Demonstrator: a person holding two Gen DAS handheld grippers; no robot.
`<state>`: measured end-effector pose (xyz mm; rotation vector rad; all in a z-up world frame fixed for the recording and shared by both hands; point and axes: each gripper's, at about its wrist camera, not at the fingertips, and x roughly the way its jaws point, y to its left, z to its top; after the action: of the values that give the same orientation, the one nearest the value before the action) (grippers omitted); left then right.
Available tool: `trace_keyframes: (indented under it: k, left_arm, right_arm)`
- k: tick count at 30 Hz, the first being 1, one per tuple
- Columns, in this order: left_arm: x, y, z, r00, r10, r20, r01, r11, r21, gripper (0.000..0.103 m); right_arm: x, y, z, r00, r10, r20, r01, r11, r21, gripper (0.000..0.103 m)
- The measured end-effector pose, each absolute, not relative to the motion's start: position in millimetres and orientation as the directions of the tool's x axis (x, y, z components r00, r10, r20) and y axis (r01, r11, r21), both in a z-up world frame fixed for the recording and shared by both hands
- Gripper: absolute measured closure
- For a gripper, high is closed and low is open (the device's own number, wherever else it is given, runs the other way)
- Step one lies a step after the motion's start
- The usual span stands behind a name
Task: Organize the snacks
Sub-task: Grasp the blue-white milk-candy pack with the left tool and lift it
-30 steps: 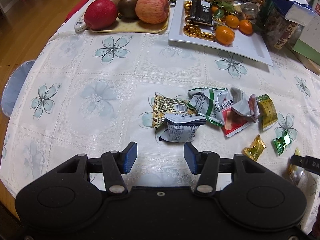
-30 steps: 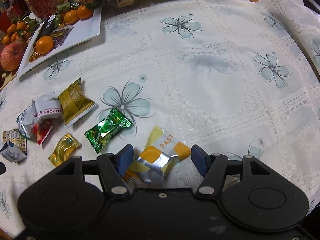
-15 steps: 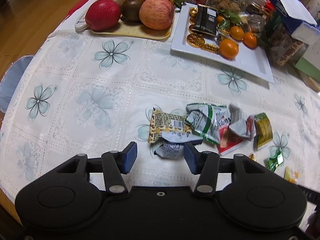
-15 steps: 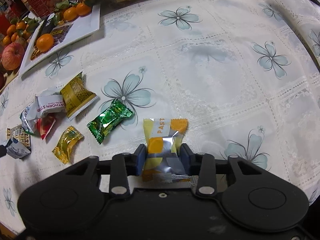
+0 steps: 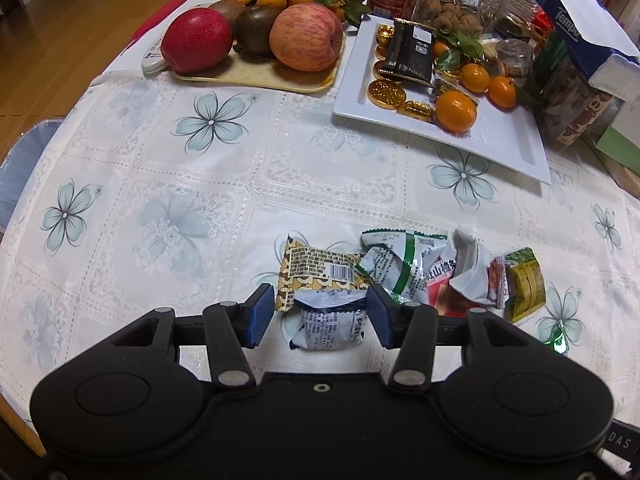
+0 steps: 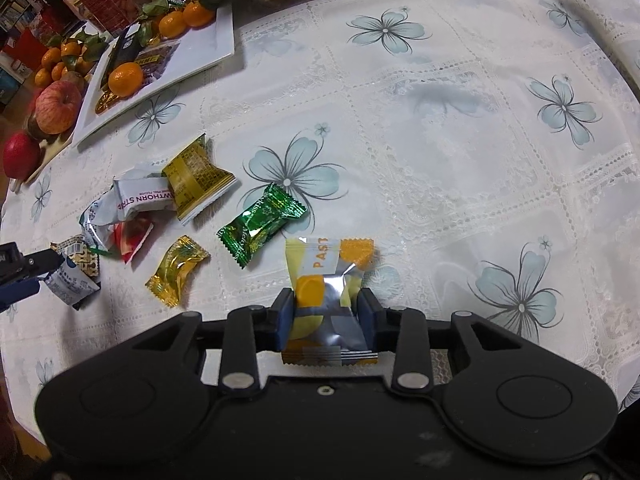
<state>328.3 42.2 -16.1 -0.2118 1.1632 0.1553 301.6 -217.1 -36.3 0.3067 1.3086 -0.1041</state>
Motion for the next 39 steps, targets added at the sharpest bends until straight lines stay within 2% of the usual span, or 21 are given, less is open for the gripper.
trace_keyframes:
  k: [4,11,18,25,30,39]
  left_arm:
    - [331.8,47.0,-11.7,0.416,0.051,-0.908,-0.276,0.958,-0.073,0.046]
    - [338.7,48.0,-28.5,0.343,0.075,-0.937,-0.302,0.953,-0.034,0.046]
    - [302.3,36.6,-26.0,0.287,-0.066,-0.956,-0.143,0.983,-0.111,0.047]
    - [307.0,29.8,-31.3,0.272,-0.059,-0.961,-0.152,0.983,-0.104,0.047]
    - [308.2,17.6,-43.3,0.247,0.017,-0.969,-0.140,0.990,-0.018,0.047]
    - [311.7,18.0,-53.7,0.222,0.035,-0.974,-0.164,0.986,-0.002,0.046]
  right_arm:
    - [300.0,-219.3,-34.2,0.267,0.091,-0.959,0.250,0.955,0.160,0.066]
    - [298.3,-219.7,-35.2,0.262,0.096,-0.960,0.245,0.956,0.162,0.066]
    - [298.9,-223.1,-30.4,0.278,0.094,-0.956,0.252,0.953,0.167,0.066]
    - [300.1,-216.4,-34.4,0.272,0.079,-0.959,0.245,0.958,0.149,0.066]
    - [299.7,-209.0,-39.7,0.260,0.070,-0.963,0.223,0.966,0.130,0.066]
    - [296.3,-199.0,-35.4,0.288,0.026,-0.957,0.163,0.984,0.076,0.066]
